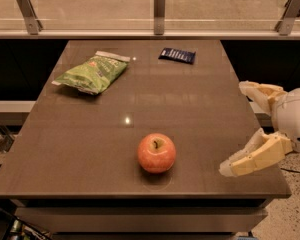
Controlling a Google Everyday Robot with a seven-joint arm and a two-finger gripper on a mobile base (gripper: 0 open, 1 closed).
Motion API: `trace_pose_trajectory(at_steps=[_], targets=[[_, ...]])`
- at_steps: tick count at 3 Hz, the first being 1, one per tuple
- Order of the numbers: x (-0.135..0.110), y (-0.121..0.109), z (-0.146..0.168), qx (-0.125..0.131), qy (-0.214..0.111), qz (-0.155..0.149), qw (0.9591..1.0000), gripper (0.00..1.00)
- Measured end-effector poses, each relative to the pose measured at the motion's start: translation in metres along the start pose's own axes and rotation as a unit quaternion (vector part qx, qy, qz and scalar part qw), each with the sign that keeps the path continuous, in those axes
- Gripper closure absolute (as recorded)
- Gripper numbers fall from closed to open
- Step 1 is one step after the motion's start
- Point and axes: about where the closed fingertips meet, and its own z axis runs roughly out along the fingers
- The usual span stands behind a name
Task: Move apple near green jalapeno chip bag
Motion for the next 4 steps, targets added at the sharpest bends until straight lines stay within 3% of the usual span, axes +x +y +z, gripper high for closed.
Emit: trace_pose_trajectory(at_steps=[2,4], targets=[[0.013,0.014,0.046,-0.038,-0.046,0.013,0.9981,0.00],[0.008,0.018,0.080,-0.067,-0.094,0.010,0.9932,0.00]])
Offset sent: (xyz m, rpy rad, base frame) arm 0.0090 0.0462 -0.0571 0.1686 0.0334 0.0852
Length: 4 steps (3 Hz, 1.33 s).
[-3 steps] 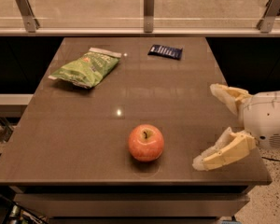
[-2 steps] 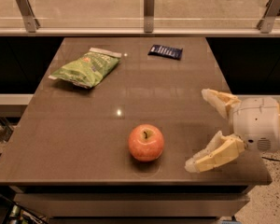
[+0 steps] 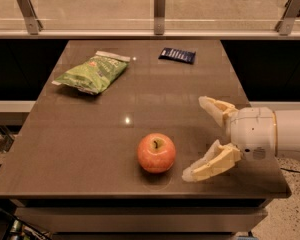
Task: Move apple near green jalapeno chip bag
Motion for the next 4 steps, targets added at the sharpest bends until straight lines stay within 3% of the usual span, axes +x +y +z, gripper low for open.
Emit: trace_pose_trajectory(at_steps=[2,4], targets=[[-0.011,0.007,0.024,-0.021,-0.044,-0.013,0.9987,0.00],[-0.015,0.029,0.040,-0.041,-0.069,-0.021,0.9966,0.00]])
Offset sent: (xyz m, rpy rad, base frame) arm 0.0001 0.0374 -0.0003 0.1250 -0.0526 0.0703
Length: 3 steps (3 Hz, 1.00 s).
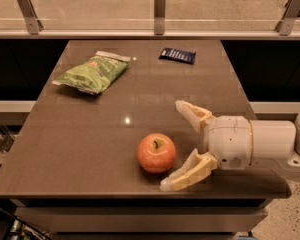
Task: Move apple near green jalapeno chip bag
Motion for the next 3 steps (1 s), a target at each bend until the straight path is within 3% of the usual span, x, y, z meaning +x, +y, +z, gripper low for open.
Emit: trace_pose_trajectory(at_steps=[1,2,3], targets=[[0.0027,0.0071,0.0086,-0.009,-0.005,0.003,0.9999,0.00],[0.0084,0.0101,0.0153,-0.008,0.010,0.006,0.9999,0.00],[0.0063,0.0114,0.0166,-0.009,0.011,0.003,0.9999,0.18]])
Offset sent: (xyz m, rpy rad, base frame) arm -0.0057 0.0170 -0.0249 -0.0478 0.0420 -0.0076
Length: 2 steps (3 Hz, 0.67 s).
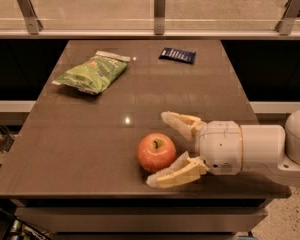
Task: Move apple near green jalapeno chip bag
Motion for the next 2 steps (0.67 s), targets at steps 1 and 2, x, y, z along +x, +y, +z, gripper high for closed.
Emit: trace_pose_trajectory(at_steps=[1,2], targets=[[-0.0019,0.0013,0.0013,-0.001,0.001,-0.002,1.0000,0.41],[-0.0040,0.0028,0.0026,-0.002,0.002,-0.005,1.0000,0.65]])
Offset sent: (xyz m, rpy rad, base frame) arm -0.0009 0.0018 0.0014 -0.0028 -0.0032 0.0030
